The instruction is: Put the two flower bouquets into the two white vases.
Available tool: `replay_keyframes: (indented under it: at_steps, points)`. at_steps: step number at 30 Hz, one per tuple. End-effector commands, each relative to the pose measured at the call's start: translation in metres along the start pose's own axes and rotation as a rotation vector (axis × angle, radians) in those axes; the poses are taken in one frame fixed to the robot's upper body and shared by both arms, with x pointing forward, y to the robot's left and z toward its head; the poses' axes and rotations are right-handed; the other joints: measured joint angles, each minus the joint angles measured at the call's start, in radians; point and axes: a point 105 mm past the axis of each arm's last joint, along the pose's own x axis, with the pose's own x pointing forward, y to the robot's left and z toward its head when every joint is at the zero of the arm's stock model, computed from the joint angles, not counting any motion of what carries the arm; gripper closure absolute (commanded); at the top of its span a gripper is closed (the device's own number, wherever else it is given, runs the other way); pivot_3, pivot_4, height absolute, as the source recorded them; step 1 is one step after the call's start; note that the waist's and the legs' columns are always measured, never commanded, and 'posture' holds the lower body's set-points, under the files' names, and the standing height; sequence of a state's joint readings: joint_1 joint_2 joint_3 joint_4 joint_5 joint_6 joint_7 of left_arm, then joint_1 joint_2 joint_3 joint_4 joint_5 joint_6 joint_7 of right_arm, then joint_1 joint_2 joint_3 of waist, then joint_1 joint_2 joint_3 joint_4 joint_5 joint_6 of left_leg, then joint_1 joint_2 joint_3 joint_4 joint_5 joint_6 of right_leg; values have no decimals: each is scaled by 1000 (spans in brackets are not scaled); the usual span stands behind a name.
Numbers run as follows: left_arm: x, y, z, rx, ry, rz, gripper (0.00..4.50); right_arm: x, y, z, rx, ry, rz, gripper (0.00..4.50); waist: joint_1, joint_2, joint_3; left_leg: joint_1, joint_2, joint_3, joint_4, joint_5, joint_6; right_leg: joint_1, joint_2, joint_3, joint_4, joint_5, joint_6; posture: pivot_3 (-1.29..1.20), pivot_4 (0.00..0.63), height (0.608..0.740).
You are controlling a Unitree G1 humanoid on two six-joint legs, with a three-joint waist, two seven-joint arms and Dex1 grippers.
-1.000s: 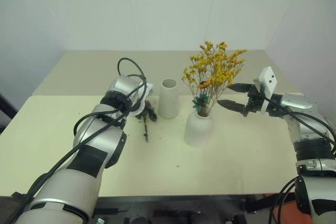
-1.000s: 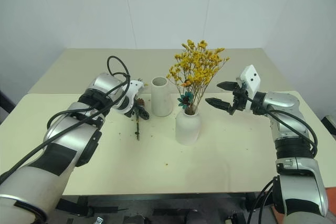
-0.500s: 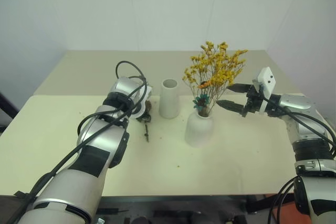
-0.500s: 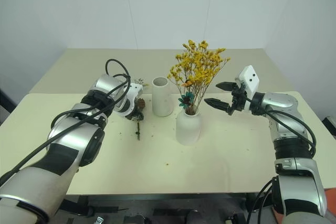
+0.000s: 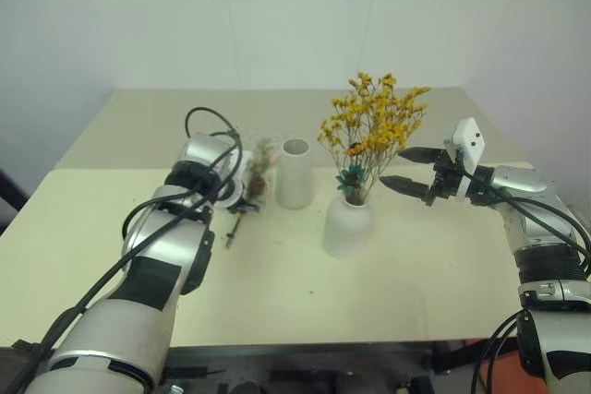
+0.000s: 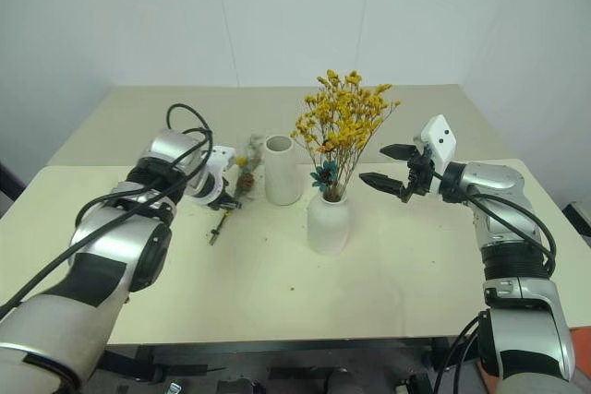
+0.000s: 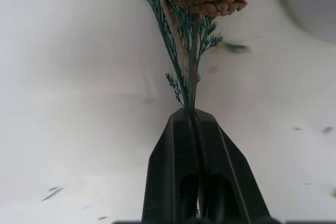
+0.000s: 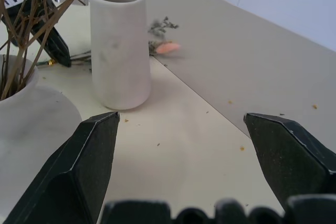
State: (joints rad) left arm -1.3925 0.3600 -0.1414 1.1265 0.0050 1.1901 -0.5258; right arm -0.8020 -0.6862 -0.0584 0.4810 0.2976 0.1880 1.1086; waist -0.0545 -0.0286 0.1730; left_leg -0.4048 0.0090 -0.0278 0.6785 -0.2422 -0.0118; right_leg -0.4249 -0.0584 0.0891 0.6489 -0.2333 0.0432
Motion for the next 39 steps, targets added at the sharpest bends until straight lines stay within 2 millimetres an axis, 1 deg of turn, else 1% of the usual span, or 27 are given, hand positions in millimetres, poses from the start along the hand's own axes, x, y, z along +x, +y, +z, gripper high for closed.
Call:
replay_keyframes:
  at_steps: [1,6,8,13,15,19,27,30,34,39]
  points:
    - [-24,11,33,2,-183,23,4479,-8,-9,11,-10,-25,-23,0,3,0,0,0,0,0,0,0,0,0,0,0,0,0,0,0,150,740]
    - [-52,20,66,24,-379,55,4479,-3,-11,12,-14,-5,22,0,9,0,0,0,0,0,0,0,0,0,-1,0,0,0,0,0,150,740]
    - [-67,19,82,22,-492,32,4479,0,-15,13,-1,4,37,0,10,0,0,0,0,0,0,0,0,0,-1,0,0,0,0,0,150,740]
    - [-97,1,111,73,-718,-57,4479,11,-20,15,46,22,69,0,9,0,0,-1,0,0,0,0,0,0,-1,-1,0,0,0,0,150,740]
    - [-105,-9,117,95,-774,-104,4479,15,-20,16,82,20,88,0,9,0,0,-1,0,0,0,0,0,0,-1,-1,0,0,1,0,150,740]
    - [-115,-21,123,115,-844,-172,4479,25,-18,15,107,26,111,0,8,0,0,-1,0,0,0,0,0,0,-1,0,1,1,1,0,150,740]
    - [-125,-46,130,144,-919,-283,4479,41,-15,23,126,16,141,0,6,0,0,-1,0,0,0,0,0,0,-1,0,1,1,1,0,150,740]
    - [-125,-53,129,158,-921,-313,4479,45,-15,25,135,11,142,0,6,0,0,-2,0,0,0,0,0,0,-1,0,2,1,1,0,150,740]
    - [-124,-60,123,190,-909,-351,4479,43,-16,33,124,-6,154,0,6,0,0,-2,0,0,0,0,0,0,-2,0,2,2,2,0,150,740]
    - [-121,-65,116,218,-900,-383,4479,41,-17,31,120,0,155,0,4,0,0,-1,0,0,0,0,0,0,-2,0,2,2,2,0,150,740]
